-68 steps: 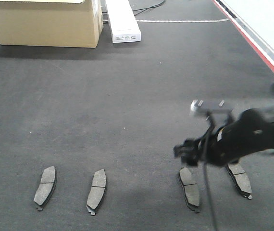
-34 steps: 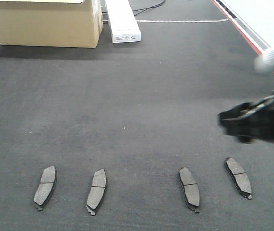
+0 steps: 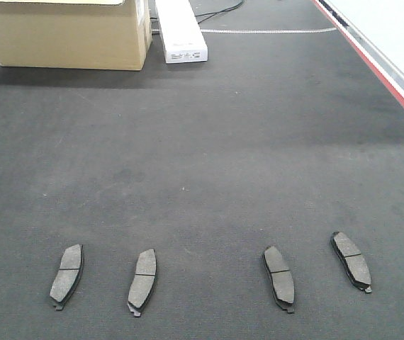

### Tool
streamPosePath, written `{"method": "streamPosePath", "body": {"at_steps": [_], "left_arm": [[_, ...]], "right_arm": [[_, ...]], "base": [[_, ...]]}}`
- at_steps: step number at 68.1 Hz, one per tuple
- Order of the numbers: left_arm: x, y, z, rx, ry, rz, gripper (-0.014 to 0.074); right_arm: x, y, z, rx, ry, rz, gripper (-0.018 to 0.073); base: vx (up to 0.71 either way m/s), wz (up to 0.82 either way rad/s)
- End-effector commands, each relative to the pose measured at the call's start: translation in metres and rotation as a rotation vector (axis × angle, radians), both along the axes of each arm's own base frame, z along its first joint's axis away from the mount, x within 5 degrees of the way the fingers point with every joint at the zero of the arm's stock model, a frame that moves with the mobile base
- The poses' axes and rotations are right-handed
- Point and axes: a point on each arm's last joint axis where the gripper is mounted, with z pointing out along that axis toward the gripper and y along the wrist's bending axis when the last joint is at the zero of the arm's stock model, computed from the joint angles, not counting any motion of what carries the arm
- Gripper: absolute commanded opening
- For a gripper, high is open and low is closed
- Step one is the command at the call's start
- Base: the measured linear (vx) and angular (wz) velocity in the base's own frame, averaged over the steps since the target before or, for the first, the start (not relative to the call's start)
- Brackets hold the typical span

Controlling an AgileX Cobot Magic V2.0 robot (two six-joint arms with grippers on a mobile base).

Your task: Move and align brake pads A on conveyor

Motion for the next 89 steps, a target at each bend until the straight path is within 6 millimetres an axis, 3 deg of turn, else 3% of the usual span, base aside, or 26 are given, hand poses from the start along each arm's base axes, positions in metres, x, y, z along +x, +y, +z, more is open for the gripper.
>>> {"method": "streamPosePath", "body": {"at_steps": [1, 17, 24, 28, 35, 38, 89], "left_arm": [[-0.002, 0.001, 0.013, -0.076, -0.083, -0.013, 0.047], [-0.002, 0.001, 0.014, -0.082, -0.087, -0.015, 0.0461], [-0.002, 0.0, 0.014, -0.093, -0.086, -0.024, 0.0367], [-0.003, 0.0, 0.016, -0.107, -0.095, -0.03, 0.0261], [-0.003, -0.001, 0.018, -0.13, -0.105, -0.04, 0.0002], [-0.003, -0.002, 0.019, -0.137, -0.11, -0.042, -0.0009], [-0.002, -0.003, 0.017, -0.136, -0.109, -0.042, -0.0007]], "right_arm": [[-0.01, -0.004, -0.002, 0.005, -0.14, 0.011, 0.0505], [-0.027, -0.008, -0.031, 0.087, -0.3, 0.019, 0.0503], [-0.026, -0.008, -0.036, 0.072, -0.295, 0.022, 0.0447], [-0.026, -0.008, -0.037, 0.075, -0.286, 0.023, 0.0353], [-0.026, -0.007, -0.037, 0.099, -0.28, 0.027, 0.009], [-0.027, -0.007, -0.037, 0.111, -0.276, 0.029, -0.0018], [-0.027, -0.007, -0.037, 0.12, -0.271, 0.029, -0.0011]], "base": [[0.0, 0.0], [0.0, 0.0], [0.0, 0.0], [0.0, 0.0], [0.0, 0.0], [0.0, 0.0], [0.0, 0.0]]}}
